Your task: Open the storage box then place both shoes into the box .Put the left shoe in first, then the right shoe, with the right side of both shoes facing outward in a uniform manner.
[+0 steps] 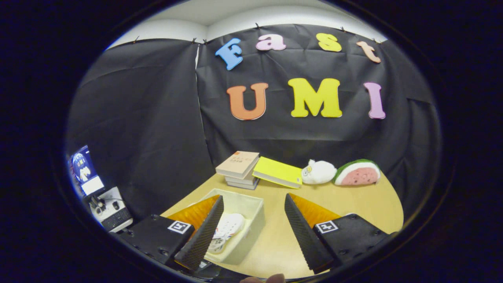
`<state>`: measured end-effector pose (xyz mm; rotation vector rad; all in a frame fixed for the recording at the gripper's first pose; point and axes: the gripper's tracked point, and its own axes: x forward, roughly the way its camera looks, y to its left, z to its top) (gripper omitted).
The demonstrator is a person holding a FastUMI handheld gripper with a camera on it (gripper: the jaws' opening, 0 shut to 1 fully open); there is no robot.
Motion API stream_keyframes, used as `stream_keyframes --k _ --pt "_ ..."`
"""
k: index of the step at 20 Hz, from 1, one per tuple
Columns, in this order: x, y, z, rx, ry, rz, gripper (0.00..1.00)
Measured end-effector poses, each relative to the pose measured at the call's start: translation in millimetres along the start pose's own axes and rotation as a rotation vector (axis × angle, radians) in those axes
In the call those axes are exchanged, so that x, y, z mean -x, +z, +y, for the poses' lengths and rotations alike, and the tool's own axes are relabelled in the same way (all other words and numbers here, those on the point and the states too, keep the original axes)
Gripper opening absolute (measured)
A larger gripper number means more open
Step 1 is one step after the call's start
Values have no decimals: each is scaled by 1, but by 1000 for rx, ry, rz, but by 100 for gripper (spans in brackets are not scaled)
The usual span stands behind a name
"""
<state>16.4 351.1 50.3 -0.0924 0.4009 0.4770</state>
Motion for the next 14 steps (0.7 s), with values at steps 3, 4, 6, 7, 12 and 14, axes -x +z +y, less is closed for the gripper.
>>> stream_keyframes --k 3,4,6,7,12,14 --pt "17 -6 -56 26 -63 -44 100" --pt "24 -9 -78 37 -88 -57 100" --pt "33 -18 -117 43 -129 -67 99" --pt "38 -25 -136 36 -147 -69 99" --pt "56 -73 -247 65 -264 -14 99" --pt "50 -101 -281 63 -280 50 99"
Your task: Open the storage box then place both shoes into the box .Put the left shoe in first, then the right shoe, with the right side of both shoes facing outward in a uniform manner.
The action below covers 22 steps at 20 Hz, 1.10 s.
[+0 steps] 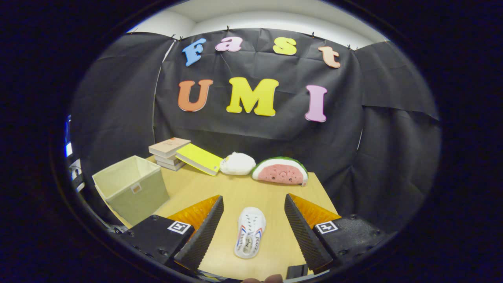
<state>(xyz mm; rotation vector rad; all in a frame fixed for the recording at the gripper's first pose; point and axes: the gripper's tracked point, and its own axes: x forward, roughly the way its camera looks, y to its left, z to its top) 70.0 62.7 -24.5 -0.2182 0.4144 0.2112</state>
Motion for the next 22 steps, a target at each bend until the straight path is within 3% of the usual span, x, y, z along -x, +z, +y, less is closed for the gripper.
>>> stream_keyframes --k 9,15,22 --pt "-92 -114 -11 -47 127 390 100" --pt "-118 -141 -4 -125 198 523 100" --pt "-140 -159 3 -199 217 630 98"
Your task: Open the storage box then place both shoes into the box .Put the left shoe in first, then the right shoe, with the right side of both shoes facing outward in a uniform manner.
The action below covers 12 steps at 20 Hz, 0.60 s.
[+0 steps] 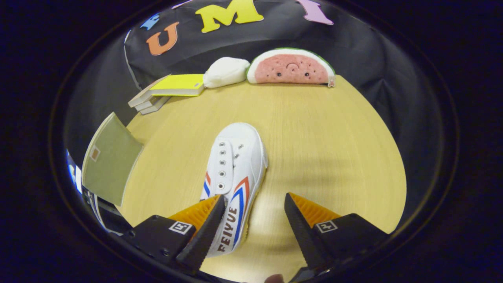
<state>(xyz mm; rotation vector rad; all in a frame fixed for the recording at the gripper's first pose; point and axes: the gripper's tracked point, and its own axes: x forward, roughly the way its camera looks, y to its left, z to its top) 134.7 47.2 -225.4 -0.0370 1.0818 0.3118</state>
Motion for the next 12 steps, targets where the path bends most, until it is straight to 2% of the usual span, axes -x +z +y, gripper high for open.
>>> stream_keyframes --k 2,3,6,9,11,12 --pt "-5 2 8 -2 43 16 88" --pt "-3 3 16 2 65 25 76" --pt "-4 3 13 23 26 25 42" --pt "-2 6 10 2 6 13 19" --pt "-1 8 10 -31 11 1 8" --pt "0 8 11 -58 16 -4 7"
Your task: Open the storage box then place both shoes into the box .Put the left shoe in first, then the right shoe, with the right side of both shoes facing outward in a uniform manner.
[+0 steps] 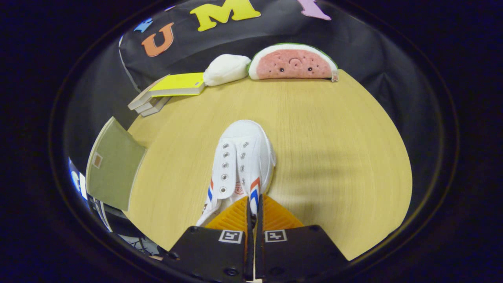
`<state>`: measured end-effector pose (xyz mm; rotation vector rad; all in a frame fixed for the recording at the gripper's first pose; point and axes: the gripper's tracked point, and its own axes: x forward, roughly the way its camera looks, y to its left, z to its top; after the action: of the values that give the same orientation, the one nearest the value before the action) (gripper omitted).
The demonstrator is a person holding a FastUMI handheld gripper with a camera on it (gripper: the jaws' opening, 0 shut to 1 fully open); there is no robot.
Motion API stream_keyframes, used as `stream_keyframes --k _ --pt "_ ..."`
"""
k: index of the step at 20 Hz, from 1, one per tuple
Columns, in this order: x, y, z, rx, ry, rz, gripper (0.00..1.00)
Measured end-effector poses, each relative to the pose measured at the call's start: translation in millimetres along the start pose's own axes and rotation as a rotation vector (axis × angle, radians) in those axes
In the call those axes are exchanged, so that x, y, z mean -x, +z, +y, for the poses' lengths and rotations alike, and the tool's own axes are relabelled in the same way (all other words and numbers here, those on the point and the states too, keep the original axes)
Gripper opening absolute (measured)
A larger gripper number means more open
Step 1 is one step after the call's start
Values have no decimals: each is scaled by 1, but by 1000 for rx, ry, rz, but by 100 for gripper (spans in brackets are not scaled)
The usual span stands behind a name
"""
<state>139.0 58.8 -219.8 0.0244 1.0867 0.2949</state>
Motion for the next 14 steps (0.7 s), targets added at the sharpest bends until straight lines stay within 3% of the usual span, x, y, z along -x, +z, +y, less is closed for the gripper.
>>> stream_keyframes --k 7,14 --pt "40 -9 63 -138 136 -5 6" --pt "119 12 188 -178 205 -91 6"
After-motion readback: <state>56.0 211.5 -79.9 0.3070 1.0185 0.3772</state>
